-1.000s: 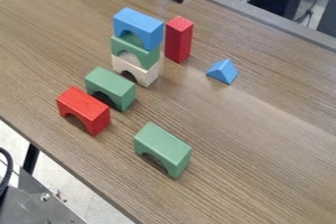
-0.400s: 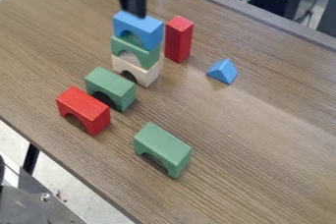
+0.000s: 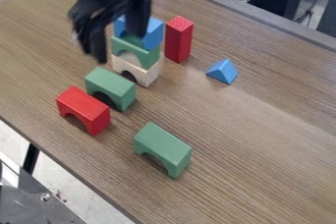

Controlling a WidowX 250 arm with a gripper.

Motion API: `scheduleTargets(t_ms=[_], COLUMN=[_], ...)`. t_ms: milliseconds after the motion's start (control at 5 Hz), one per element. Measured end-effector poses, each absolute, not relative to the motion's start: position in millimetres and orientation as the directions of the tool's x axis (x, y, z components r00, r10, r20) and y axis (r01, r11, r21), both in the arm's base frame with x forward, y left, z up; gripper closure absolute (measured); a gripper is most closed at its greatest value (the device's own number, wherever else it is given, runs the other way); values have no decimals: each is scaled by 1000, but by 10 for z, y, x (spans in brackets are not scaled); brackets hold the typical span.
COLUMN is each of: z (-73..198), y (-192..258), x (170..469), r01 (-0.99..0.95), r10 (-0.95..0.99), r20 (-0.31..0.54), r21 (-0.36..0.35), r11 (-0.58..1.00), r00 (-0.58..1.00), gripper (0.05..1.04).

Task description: Put the red arch on top of the tower

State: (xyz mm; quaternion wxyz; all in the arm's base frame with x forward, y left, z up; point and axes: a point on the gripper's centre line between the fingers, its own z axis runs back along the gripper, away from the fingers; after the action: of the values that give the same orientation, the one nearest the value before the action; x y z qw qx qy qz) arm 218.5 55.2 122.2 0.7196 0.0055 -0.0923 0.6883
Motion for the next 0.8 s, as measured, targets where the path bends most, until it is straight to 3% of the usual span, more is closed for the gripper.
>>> scheduleTargets(t_ms=[400,800], z=[744,571], y=[722,732], x=[2066,2030], r01=[-995,-995], r10=[964,961], r20=[265,275], r21=[-95,-101], r11=[12,5], r00=[-14,-23], gripper=[83,83])
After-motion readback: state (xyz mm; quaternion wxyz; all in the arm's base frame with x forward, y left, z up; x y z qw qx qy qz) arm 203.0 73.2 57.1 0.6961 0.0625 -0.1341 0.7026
